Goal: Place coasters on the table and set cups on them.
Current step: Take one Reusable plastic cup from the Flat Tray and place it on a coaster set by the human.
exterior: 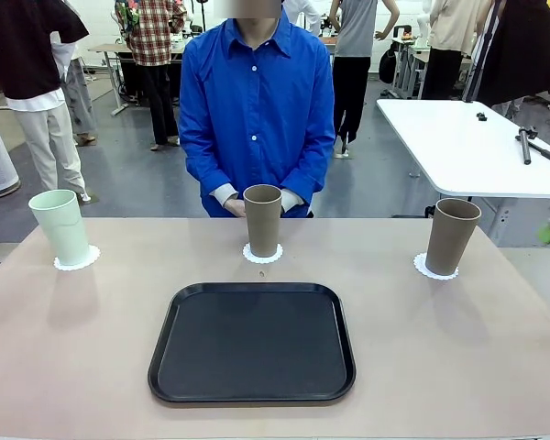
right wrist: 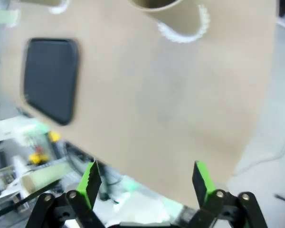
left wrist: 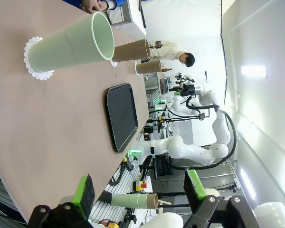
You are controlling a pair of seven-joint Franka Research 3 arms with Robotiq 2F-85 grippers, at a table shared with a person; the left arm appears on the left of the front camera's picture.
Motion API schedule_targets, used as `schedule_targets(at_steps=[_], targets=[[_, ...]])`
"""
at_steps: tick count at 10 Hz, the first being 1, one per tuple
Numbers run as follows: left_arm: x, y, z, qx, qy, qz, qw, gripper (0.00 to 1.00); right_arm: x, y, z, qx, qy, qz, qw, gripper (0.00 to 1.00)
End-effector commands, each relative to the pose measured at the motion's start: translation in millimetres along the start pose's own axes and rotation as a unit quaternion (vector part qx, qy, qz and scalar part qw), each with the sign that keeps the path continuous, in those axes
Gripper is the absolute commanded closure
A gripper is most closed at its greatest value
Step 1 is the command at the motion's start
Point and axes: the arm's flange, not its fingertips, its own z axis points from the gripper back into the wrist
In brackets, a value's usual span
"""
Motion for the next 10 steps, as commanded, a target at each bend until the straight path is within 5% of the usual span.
schedule_targets(at_steps=[1,7,10], targets=[[-0.8,-1.8,1.1,0.003,0.000,0.002,1.000,0.00,-8.0,-50.8,41.9,0.154,-0.015,-0.029,0.987,0.00],[-0.8,-1.8,1.1,0.003,0.000,0.002,1.000,0.00,-41.3,-164.9,61.1,0.319,-0.077,-0.075,0.942,0.00],[-0.8,-1.8,1.1,0.003,0.000,0.002,1.000,0.00,-47.3,-191.8,37.2,0.343,-0.084,-0.076,0.932,0.00]])
